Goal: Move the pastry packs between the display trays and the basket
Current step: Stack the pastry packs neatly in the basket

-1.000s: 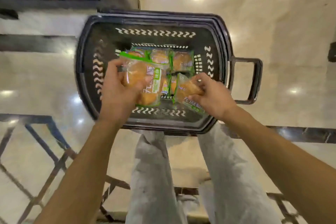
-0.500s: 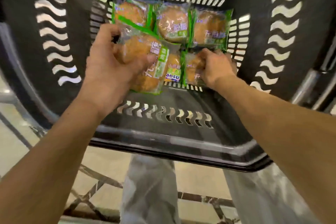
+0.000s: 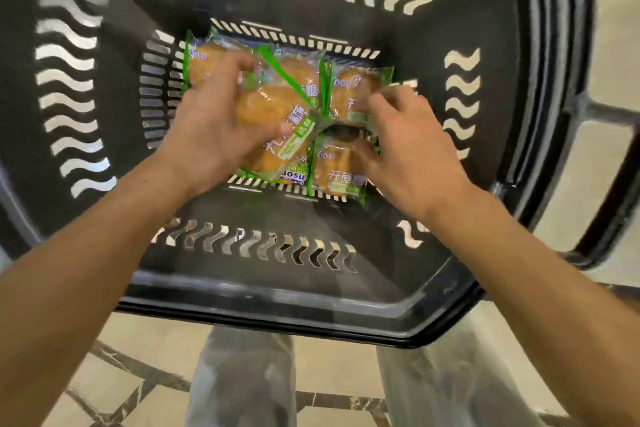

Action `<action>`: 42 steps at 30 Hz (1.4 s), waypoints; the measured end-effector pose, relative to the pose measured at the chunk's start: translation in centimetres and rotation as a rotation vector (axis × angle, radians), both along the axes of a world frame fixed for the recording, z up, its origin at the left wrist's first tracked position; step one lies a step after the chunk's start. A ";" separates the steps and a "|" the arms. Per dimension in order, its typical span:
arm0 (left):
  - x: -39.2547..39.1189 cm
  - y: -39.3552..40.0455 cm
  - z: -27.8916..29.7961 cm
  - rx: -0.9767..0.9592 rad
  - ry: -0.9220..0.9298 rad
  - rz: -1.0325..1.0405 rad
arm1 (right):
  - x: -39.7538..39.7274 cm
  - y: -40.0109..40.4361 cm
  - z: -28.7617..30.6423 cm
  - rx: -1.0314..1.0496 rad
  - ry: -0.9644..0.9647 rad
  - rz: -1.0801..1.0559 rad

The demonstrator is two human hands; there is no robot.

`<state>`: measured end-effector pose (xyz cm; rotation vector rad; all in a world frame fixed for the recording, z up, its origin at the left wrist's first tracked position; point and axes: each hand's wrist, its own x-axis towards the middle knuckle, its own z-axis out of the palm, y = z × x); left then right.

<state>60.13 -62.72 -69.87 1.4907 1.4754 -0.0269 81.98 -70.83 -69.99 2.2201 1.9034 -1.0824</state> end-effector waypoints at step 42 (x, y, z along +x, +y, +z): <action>12.5 -0.2 -5.6 0.232 0.502 -0.860 | 8.4 -2.0 6.1 0.474 -0.098 -0.153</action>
